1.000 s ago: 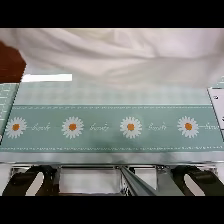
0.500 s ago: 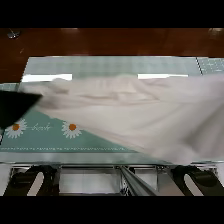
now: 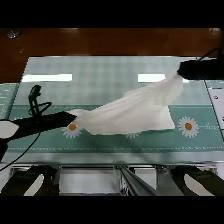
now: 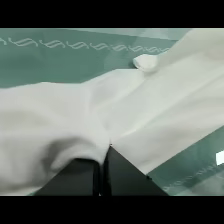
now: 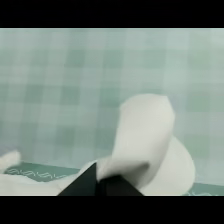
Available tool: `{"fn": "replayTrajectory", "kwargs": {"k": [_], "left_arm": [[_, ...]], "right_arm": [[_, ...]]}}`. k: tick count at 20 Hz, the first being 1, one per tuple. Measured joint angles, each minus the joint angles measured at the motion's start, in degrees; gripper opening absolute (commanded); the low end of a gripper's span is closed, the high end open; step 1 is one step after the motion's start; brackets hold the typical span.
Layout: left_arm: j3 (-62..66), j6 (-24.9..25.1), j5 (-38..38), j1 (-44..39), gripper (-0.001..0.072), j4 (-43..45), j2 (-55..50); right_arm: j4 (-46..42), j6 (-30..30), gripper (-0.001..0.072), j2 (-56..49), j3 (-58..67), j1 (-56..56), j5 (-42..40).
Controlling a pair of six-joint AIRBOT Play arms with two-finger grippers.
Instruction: Fold the shirts.
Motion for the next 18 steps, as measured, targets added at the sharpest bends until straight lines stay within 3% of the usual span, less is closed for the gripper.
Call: {"fn": "replayTrajectory", "kwargs": {"k": [1, 2, 3, 7, 12, 15, 18], "left_arm": [[-0.04, 0.46, 2.12, -0.63, 0.0051, -0.07, -2.54], [0.37, 0.92, 4.22, -1.11, 0.0379, -0.31, -5.44], [1.25, 1.18, 5.4, -1.44, 0.0691, -0.48, -8.04], [10.05, 2.4, 2.54, 0.81, 0.0704, 3.76, -17.2], [16.59, 1.97, -7.06, 16.55, 0.0702, 8.02, -18.75], [10.69, 1.73, -12.59, 23.67, 0.0703, 0.37, -18.21], [2.16, 4.39, -13.0, 22.91, 0.0703, -9.42, -18.12]], "right_arm": [[1.9, -0.04, 0.0101, -4.07, 0.79, -0.33, -1.22], [4.66, -0.11, 0.0427, -8.22, 1.88, -0.72, -1.97], [7.52, -0.44, 0.0625, -11.67, 3.02, -1.16, -2.32], [18.78, -6.36, 0.0621, -20.41, 8.0, -5.05, 1.57], [15.96, -7.5, 0.0621, -16.61, 7.54, -18.64, 10.51], [11.91, -7.52, 0.0621, -8.28, -3.72, -29.53, 9.01], [15.28, -8.66, 0.0621, -0.04, -20.85, -37.16, 2.86]]}}
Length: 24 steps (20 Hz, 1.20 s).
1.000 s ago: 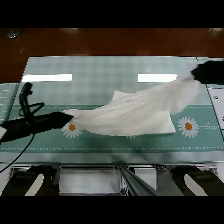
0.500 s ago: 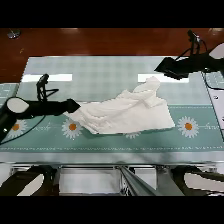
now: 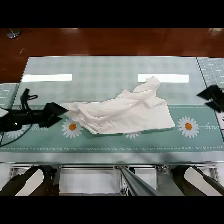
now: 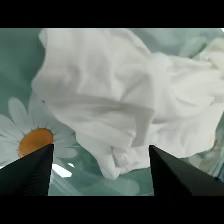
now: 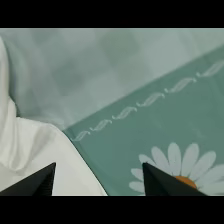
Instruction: Fold the shirts.
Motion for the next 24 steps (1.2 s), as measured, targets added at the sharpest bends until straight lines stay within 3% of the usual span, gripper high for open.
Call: {"fn": "replayTrajectory", "kwargs": {"k": [4, 11, 12, 13, 18, 24], "left_arm": [[-6.49, 1.79, 4.94, -4.26, 0.0702, -6.86, -0.35], [-8.46, 8.92, 15.06, -14.95, 0.068, -23.21, -5.97], [-8.0, 10.14, 16.37, -16.28, 0.0451, -25.05, -6.91], [-7.34, 11.17, 17.55, -17.35, 0.0032, -26.71, -7.93], [-2.69, 16.59, 17.49, -19.21, 0.0026, -30.05, -10.67], [1.03, 19.04, 14.45, -19.5, 0.0026, -30.53, -11.28]], "right_arm": [[8.02, -6.78, 0.0621, 6.21, -16.2, -3.1, -3.08], [12.2, -11.43, 0.062, 8.37, -22.67, 0.26, -1.73], [12.24, -11.5, 0.0621, 8.46, -22.91, 1.33, -1.6], [11.91, -11.43, 0.0621, 8.48, -23.04, 2.45, -1.38], [6.93, -7.87, 0.0621, 8.59, -23.39, 5.99, 0.68], [5.4, -5.22, 0.0621, 7.54, -23.43, 6.88, 3.02]]}}
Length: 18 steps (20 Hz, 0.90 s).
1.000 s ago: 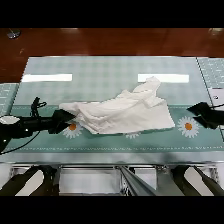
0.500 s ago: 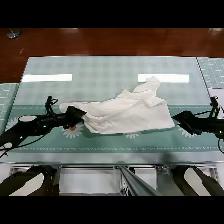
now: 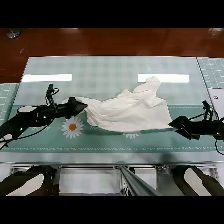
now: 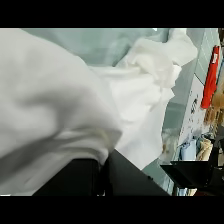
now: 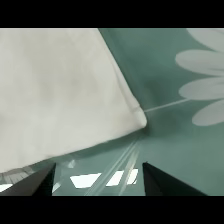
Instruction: Fold the shirts.
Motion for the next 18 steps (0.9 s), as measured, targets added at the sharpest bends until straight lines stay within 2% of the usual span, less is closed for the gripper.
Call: {"fn": "replayTrajectory", "kwargs": {"k": [5, 9, 10, 11, 12, 15, 18], "left_arm": [[0.57, 1.42, -1.49, -0.07, 0.0027, 0.15, -0.07], [0.68, 1.77, -1.66, -0.07, 0.0026, 0.2, -0.07], [0.72, 1.99, -1.75, -0.07, 0.0026, 0.2, -0.07], [0.72, 2.36, -1.99, -0.07, 0.0026, 0.24, -0.07], [0.74, 2.6, -2.58, -0.07, 0.0026, 0.5, 0.04], [2.36, 2.54, -4.79, -0.07, 0.0025, 3.85, 0.7], [9.05, -1.42, -8.98, 0.63, 0.0025, 11.67, 2.6]], "right_arm": [[5.4, -0.79, 0.062, -5.97, 0.24, 0.87, -2.54], [9.62, -0.35, 0.0617, -13.57, 3.8, 6.75, -5.75], [10.1, 0.26, 0.0522, -15.39, 5.38, 8.7, -6.62], [10.08, 0.66, 0.0303, -17.22, 7.13, 10.75, -7.85], [9.18, 1.29, 0.0029, -19.1, 9.16, 12.92, -8.92], [9.68, 1.73, 0.003, -22.73, 16.37, 17.84, -9.38], [8.52, 1.75, 0.003, -23.17, 27.5, 19.96, -7.21]]}}
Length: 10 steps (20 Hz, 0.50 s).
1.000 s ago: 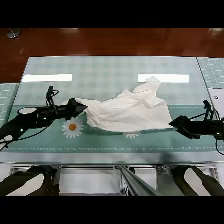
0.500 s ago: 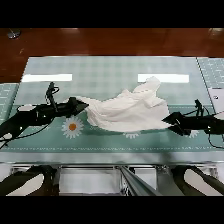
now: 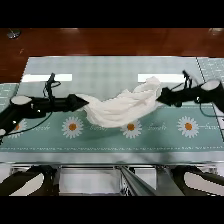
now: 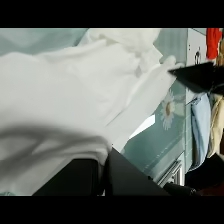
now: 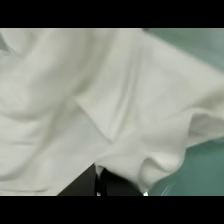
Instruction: Fold the shirts.
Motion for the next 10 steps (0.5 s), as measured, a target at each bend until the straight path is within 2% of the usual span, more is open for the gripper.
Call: {"fn": "replayTrajectory", "kwargs": {"k": [3, 7, 10], "left_arm": [[12.7, -6.78, -2.38, 0.98, 0.0025, 9.64, 3.1], [37.18, -17.57, -6.03, 1.55, 0.0025, 25.2, 5.88], [54.36, -22.97, -10.88, 1.68, 0.0025, 34.97, 7.23]], "right_arm": [[-3.15, 0.92, 0.003, 2.34, 16.52, 0.83, 3.72], [-8.26, 2.19, 0.003, 8.61, 38.77, 1.22, 6.58], [-11.93, 2.95, 0.003, 16.24, 49.4, 1.29, 7.63]]}}
